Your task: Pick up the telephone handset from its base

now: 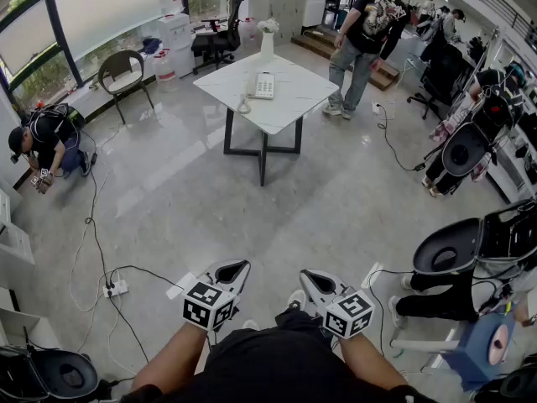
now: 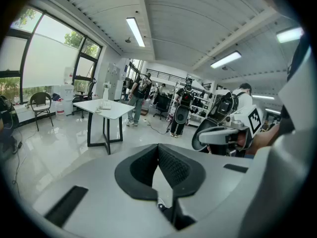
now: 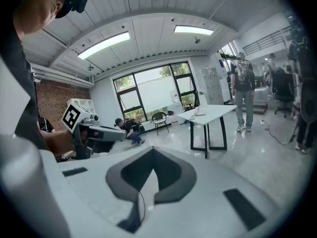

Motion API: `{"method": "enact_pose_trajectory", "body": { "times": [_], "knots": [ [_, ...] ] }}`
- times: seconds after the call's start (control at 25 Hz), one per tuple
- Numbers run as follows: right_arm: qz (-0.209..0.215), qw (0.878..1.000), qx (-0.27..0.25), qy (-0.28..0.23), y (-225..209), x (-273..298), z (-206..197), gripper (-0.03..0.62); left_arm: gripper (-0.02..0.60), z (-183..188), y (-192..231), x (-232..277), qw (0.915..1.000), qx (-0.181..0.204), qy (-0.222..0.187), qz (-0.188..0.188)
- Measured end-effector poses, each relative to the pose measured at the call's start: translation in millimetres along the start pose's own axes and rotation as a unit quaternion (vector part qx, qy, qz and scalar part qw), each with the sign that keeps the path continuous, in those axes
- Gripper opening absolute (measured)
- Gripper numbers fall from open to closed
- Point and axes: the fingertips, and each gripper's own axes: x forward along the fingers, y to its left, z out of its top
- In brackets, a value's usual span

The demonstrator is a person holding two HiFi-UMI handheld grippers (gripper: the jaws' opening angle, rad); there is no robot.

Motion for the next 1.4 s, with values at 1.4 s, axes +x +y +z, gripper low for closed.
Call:
{"method": "enact_pose_trajectory", "body": {
  "times": [1.4],
  "knots": [
    [0.005, 1.0, 0.021, 0.018, -21.0, 46.5, 1.5, 0.0, 0.003, -8.1, 34.5, 28.1, 0.9997, -0.004, 0.024, 0.008]
  ]
}}
